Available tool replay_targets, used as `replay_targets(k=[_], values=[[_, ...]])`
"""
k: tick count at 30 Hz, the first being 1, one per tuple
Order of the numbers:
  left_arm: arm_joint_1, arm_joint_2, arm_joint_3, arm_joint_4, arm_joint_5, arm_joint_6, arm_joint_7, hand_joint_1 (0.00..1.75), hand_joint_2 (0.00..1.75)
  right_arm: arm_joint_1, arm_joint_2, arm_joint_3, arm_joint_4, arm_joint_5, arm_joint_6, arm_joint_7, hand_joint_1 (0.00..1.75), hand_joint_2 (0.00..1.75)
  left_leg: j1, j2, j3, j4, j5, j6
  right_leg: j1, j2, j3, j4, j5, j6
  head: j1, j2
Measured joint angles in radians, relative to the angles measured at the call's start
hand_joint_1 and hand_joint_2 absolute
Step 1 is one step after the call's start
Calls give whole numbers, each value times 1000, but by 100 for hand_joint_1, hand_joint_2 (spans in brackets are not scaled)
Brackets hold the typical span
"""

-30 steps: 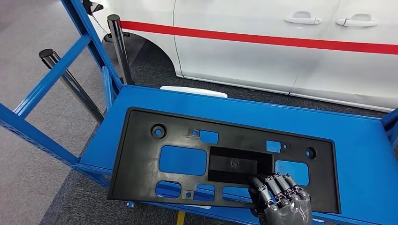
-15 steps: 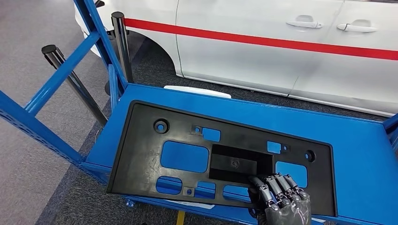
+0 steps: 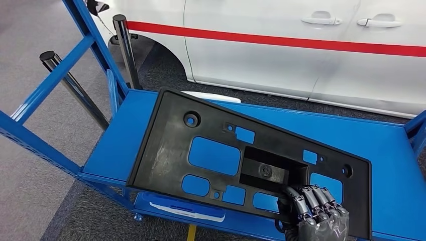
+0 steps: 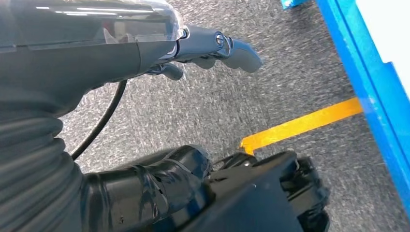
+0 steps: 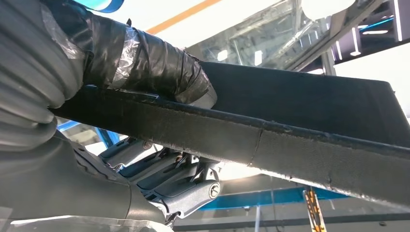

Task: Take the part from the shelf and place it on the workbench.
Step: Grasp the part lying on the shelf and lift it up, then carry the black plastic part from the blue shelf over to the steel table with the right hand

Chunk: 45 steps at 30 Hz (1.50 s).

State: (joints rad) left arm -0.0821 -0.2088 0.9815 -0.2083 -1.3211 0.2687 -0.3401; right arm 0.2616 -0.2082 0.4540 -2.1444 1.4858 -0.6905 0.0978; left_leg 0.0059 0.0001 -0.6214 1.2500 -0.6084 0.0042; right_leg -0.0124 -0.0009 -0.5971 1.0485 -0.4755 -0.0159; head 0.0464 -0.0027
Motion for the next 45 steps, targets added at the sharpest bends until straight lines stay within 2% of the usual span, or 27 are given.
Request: replay_targets(k=[2,3,4,7,8,9,11,13,14,15,18,19,22,23,26,28,30,31,34,35,36,39,40,41,43,44,45], values=[[-1,0,0,0,0,1,2,0,175,2,1,0,-2,0,0,1,175,175,-3,-1,72,-133,59,11,1,1,0,3,1,2,0,0],[-3,0,0,0,0,2,2,0,175,2,1,0,-3,0,0,1,175,175,-5,-2,97,-185,74,16,2,1,-1,4,3,4,0,0],[-4,0,0,0,0,3,2,0,175,2,2,-1,-5,0,0,1,175,175,-8,-2,109,-216,80,20,2,1,-3,5,5,9,0,0],[-2,0,0,0,0,5,2,0,175,4,4,-1,-7,0,0,1,175,175,-10,-1,108,-234,91,29,0,1,-8,3,13,28,0,0],[-2,0,1,0,0,6,2,0,175,5,4,-2,-8,0,0,1,175,175,-8,1,108,-240,98,35,0,1,-11,11,4,33,1,0],[-2,0,1,0,0,7,3,0,175,6,4,-2,-9,0,0,1,175,175,-6,3,106,-246,106,41,0,1,-20,34,-17,36,1,0],[-3,0,1,0,0,8,4,0,175,7,4,-4,-9,-1,0,1,175,175,-6,6,98,-248,117,51,-2,1,-58,134,-91,42,1,0],[-3,0,2,0,0,8,6,0,175,8,4,-7,-9,-2,0,0,175,175,-7,9,86,-244,122,53,-5,1,-88,231,-140,47,1,0],[-3,0,2,0,0,9,7,0,175,9,4,-8,-9,-2,0,-1,175,175,-7,9,80,-240,123,52,-7,1,-82,239,-137,49,1,0],[-3,0,3,0,1,10,8,0,175,9,5,-11,-9,-3,0,-5,175,175,-6,9,75,-234,124,52,-9,1,-59,210,-117,51,1,0],[-3,0,5,0,2,12,8,0,175,10,10,-22,-10,-5,0,-29,175,175,-8,8,59,-213,124,44,-12,1,37,45,-53,48,1,0],[-4,0,6,0,2,14,8,0,175,11,12,-26,-11,-6,0,-38,175,175,-10,8,53,-208,125,39,-10,2,48,17,-46,45,1,0],[-3,0,8,0,1,16,8,0,175,18,26,-42,-13,-10,0,-67,175,175,-11,6,42,-204,133,22,-6,2,37,8,-35,27,0,0],[-3,0,9,0,1,17,8,0,175,20,33,-49,-14,-12,0,-78,175,175,-10,6,37,-198,124,16,-7,1,33,5,-28,19,0,0],[-2,0,12,0,1,18,8,0,175,25,55,-68,-16,-19,0,-113,175,175,-4,4,3,-110,37,4,-9,-3,15,-1,-8,0,0,0],[-1,0,14,0,2,18,8,0,175,33,70,-84,-16,-30,0,-138,175,175,-3,4,-25,-12,-25,-1,-7,-4,0,0,2,-3,-1,0],[-1,-1,16,0,2,19,8,0,175,42,88,-105,-16,-48,0,-172,175,175,-2,4,-29,46,-50,-3,-5,-5,-19,3,15,-2,-1,0],[-1,-1,17,0,2,19,8,0,175,47,98,-116,-16,-59,0,-193,175,175,-2,4,-5,28,-40,-2,-4,-6,-29,4,22,-2,-1,0],[-4,0,18,0,3,22,8,0,175,63,135,-154,-16,-97,0,-258,175,175,-4,3,134,-177,26,7,-3,-5,-49,7,44,6,-1,0],[-6,0,18,0,3,23,8,0,175,67,146,-166,-16,-108,0,-276,175,175,-6,2,163,-227,38,10,-2,-5,-53,6,51,12,0,0],[-7,0,18,0,4,24,8,0,175,70,156,-176,-16,-118,0,-292,175,175,-9,1,173,-251,43,14,-2,-5,-54,5,59,18,0,0],[-4,-1,19,0,5,26,9,0,175,80,185,-204,-16,-146,0,-339,175,175,-11,4,159,-258,70,28,-4,-4,-59,-3,76,36,1,0],[-4,-1,19,0,5,27,9,0,175,84,192,-212,-16,-153,0,-351,175,175,-9,7,150,-262,84,35,-4,-3,-66,9,55,40,1,0],[-4,-2,19,0,6,27,10,0,175,87,199,-220,-16,-159,0,-361,175,175,-8,9,137,-266,98,42,-5,-2,-78,39,16,42,2,0],[-6,-3,19,0,6,28,9,0,175,90,209,-233,-15,-170,0,-377,175,175,-10,13,108,-264,120,52,-6,-1,-106,150,-91,44,2,0],[-7,-3,19,0,6,28,9,0,175,92,213,-240,-14,-175,0,-384,175,175,-12,14,92,-261,131,54,-6,-1,-114,209,-124,46,2,0],[-7,-3,19,0,6,28,8,0,175,93,218,-245,-12,-179,0,-390,175,175,-14,15,75,-256,140,54,-6,-1,-112,252,-131,47,2,0]])
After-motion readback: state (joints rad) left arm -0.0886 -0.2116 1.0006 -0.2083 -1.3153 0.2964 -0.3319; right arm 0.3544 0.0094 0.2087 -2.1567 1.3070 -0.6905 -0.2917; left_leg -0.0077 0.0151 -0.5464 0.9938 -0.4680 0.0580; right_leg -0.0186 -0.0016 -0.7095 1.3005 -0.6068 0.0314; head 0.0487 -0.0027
